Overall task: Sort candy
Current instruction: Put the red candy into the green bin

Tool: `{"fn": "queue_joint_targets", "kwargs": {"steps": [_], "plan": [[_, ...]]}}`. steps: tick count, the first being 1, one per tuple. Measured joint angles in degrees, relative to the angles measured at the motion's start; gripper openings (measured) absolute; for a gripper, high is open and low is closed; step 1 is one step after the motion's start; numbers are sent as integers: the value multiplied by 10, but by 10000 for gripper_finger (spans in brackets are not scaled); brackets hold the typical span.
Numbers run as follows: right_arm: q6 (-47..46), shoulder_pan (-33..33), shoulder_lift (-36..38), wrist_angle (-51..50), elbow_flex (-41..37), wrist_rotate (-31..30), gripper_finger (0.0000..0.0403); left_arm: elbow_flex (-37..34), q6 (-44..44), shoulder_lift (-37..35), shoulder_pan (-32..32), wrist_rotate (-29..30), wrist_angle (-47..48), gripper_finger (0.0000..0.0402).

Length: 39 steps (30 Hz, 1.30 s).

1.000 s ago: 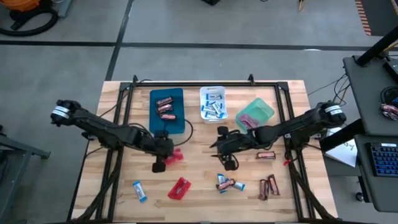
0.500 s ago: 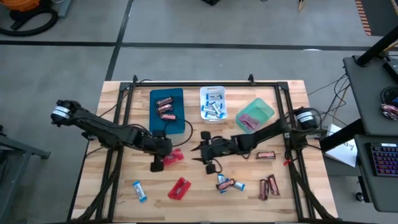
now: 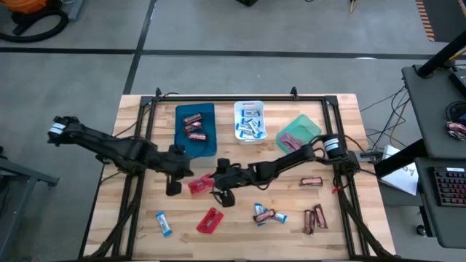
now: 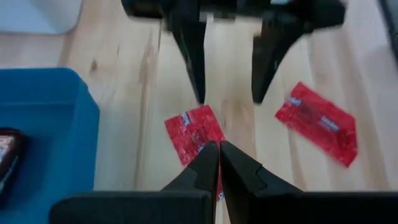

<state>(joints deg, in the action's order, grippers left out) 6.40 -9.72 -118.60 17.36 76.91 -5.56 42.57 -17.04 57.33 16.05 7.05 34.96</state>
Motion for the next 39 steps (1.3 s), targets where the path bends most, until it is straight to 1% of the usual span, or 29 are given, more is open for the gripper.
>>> {"fn": "queue_joint_targets", "kwargs": {"steps": [6, 13, 25, 30, 33, 39], "plan": [[-27, 2, -37, -10, 43, 1, 299, 0, 2, -48, 0, 0, 0, 0], [-54, 13, -62, -9, 62, 2, 302, 0, 2, -77, 0, 0, 5, 0], [-52, 23, -63, -3, 62, 10, 304, -3, 16, -78, 0, 0, 11, 0], [-43, 23, -93, 32, 62, 11, 304, -3, 16, -77, 0, 0, 6, 0], [-54, 25, -112, 30, 63, 11, 302, -3, 16, -77, 0, 0, 4, 0], [-73, 31, -125, 30, 66, 18, 289, -4, 16, -76, 0, 0, 1, 0]]}}
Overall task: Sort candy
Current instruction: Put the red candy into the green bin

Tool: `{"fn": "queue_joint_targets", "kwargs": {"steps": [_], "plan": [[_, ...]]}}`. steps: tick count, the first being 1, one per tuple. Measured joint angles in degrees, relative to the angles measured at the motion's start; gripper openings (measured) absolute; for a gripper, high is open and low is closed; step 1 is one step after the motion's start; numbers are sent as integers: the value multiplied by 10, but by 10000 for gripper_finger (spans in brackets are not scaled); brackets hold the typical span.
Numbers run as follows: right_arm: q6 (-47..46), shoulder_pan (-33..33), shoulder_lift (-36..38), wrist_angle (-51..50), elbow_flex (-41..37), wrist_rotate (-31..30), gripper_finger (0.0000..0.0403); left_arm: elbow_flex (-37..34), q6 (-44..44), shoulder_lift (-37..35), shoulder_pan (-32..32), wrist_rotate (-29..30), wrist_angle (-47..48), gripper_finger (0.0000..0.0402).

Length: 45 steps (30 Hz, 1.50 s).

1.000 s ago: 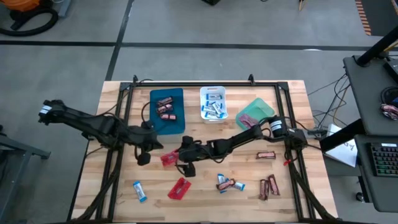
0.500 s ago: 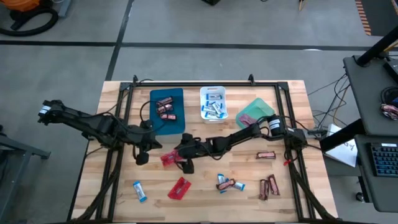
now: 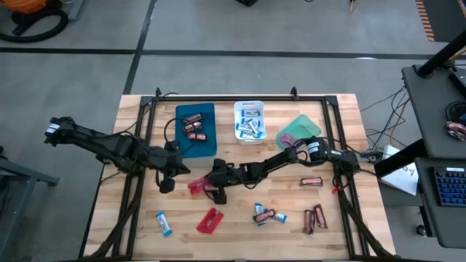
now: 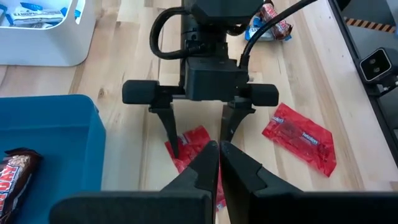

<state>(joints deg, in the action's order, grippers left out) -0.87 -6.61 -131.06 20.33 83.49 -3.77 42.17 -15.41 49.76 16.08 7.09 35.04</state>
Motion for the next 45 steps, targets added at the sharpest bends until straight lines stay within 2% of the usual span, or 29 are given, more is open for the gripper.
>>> {"fn": "queue_joint_targets", "kwargs": {"steps": [5, 15, 21, 26, 31, 38, 45], "plan": [[-13, 6, -7, -11, 2, 16, 240, -3, 0, 0, 0, 0, -2, 0], [4, 7, -4, -15, 1, 28, 80, -21, 0, 3, 0, 0, -16, 0], [11, 7, 3, -18, -1, 54, 22, -22, 0, 3, 0, 0, -25, 0], [20, 7, 20, -35, -3, 59, 10, -22, 0, 3, 0, 0, -27, 0], [25, 7, 59, -103, -4, 68, 9, -22, 0, 2, 0, 3, -30, 0], [26, 7, 143, -229, -5, 68, 9, -20, -1, 1, 0, 59, -29, 0], [30, 26, 251, -341, -35, 68, 9, -12, 1, 0, 0, 60, -31, 0]]}}
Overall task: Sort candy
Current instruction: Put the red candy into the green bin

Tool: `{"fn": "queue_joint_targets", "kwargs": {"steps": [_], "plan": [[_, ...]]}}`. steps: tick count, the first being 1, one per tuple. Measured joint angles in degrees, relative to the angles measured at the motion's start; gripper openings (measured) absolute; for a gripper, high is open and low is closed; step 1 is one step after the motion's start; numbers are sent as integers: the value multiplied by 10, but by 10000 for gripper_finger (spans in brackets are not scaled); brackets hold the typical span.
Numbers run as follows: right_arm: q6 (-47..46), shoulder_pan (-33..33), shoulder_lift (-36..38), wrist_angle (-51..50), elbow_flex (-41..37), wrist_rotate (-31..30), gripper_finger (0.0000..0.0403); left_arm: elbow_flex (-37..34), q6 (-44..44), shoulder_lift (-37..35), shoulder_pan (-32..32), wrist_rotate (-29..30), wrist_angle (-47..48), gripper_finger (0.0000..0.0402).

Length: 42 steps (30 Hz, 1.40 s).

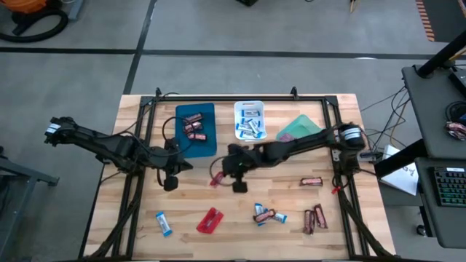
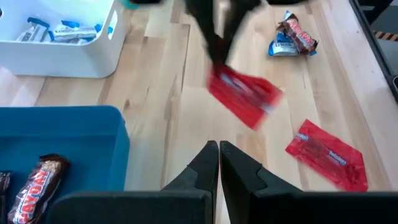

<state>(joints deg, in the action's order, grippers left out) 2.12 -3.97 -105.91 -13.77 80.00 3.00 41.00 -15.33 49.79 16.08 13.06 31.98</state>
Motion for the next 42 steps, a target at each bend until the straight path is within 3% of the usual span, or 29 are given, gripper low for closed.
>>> {"fn": "queue_joint_targets", "kwargs": {"steps": [6, 12, 21, 26, 32, 42], "plan": [[-60, 43, 123, -20, -92, -66, 9, 1, -1, 1, 0, 1, -5, 0], [-180, 74, 252, -58, -210, -216, 9, 1, 0, 3, -1, 3, -24, 0], [-433, 104, 460, -171, -374, -409, 9, 1, 1, 3, -1, 51, -33, 0], [-518, 127, 535, -184, -459, -421, 9, 1, 1, 3, -1, 71, -34, 0], [-586, 148, 569, -185, -531, -420, 9, 1, 1, 3, -1, 75, -37, 0], [-608, 148, 562, -188, -545, -420, 13, 1, 1, 3, -1, 76, -48, 0]]}}
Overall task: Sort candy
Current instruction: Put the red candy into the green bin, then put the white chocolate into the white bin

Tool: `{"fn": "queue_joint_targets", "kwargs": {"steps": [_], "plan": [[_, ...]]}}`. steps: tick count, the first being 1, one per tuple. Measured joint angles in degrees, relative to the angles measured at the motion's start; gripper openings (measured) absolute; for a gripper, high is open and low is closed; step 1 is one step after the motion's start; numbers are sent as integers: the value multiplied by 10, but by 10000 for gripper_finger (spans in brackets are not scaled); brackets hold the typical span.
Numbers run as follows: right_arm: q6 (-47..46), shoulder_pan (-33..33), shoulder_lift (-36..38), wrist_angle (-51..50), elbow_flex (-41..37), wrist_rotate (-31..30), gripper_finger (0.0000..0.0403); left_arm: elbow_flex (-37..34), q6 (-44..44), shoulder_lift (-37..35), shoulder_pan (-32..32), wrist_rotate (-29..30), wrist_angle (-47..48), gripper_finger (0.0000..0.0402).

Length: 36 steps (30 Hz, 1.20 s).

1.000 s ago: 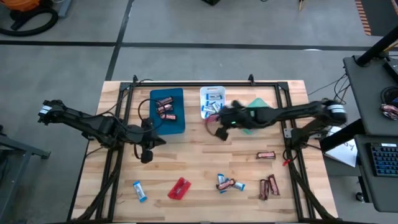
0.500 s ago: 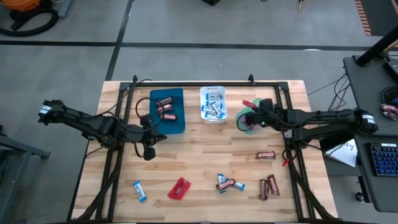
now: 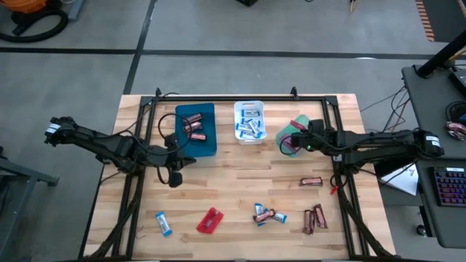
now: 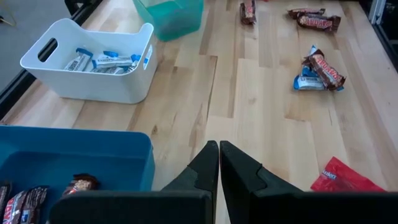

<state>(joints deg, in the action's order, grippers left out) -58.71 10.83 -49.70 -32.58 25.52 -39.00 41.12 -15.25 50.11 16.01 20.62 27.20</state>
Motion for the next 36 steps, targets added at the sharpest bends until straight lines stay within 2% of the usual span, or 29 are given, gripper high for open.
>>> {"fn": "queue_joint_targets", "kwargs": {"steps": [7, 18, 23, 29, 36], "plan": [[-23, 0, 0, -19, 0, 30, 52, 0, 0, 0, 0, 0, -2, 0], [-17, -1, 1, -20, 1, 53, 169, 0, 0, 4, 0, 0, -2, 0], [14, -1, 1, -15, 28, 82, 199, 0, -13, 11, 0, 0, -2, 0], [84, -9, 1, -12, 79, 104, 203, 0, -85, 20, 1, -11, 6, 0], [144, -34, 0, -10, 120, 132, 203, 0, -269, 43, 3, -126, 30, 0]]}}
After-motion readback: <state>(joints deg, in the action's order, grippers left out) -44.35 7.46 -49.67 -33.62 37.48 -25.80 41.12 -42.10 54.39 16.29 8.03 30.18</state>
